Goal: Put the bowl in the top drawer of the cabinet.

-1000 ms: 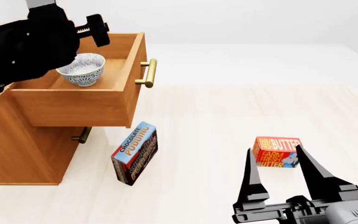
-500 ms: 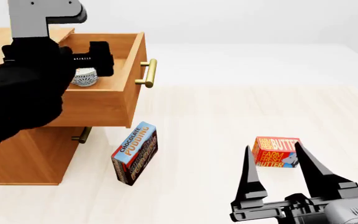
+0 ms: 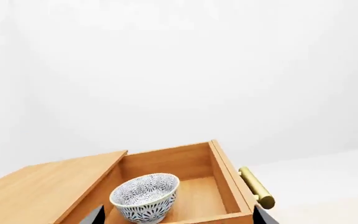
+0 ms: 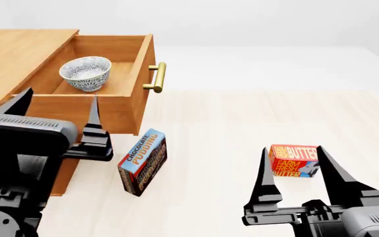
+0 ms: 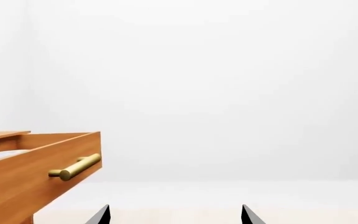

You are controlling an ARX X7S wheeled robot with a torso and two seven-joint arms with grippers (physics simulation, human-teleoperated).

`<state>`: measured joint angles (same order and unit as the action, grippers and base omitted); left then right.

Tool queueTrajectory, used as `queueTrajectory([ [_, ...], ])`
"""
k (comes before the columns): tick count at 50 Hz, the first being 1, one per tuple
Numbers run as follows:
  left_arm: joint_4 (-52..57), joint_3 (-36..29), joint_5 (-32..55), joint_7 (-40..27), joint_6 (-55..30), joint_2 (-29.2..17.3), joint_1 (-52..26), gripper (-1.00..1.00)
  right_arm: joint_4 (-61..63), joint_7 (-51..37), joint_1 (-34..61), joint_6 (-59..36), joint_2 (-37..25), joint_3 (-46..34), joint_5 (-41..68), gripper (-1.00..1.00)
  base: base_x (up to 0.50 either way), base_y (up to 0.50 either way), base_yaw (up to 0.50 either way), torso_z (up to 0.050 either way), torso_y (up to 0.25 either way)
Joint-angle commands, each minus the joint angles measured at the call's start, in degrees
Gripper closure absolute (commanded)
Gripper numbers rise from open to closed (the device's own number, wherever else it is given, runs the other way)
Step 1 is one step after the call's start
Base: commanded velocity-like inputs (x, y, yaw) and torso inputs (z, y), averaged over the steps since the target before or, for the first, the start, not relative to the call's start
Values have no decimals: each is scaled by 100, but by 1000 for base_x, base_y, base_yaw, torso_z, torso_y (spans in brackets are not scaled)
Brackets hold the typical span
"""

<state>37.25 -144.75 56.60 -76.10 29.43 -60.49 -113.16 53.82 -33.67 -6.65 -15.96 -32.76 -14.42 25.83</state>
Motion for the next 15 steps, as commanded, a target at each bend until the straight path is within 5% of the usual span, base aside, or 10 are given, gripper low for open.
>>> queueTrajectory([
  [1,302,25,-2683,-951,236,-461,971,-100,-7,-171,26,-56,80,-162,-280,-100,0,0,0,0,0],
  [15,273,1097,-4333,-1339,117,-811,2758,-100,44,-298,-341,238,132,-545,-988,-100,0,0,0,0,0],
])
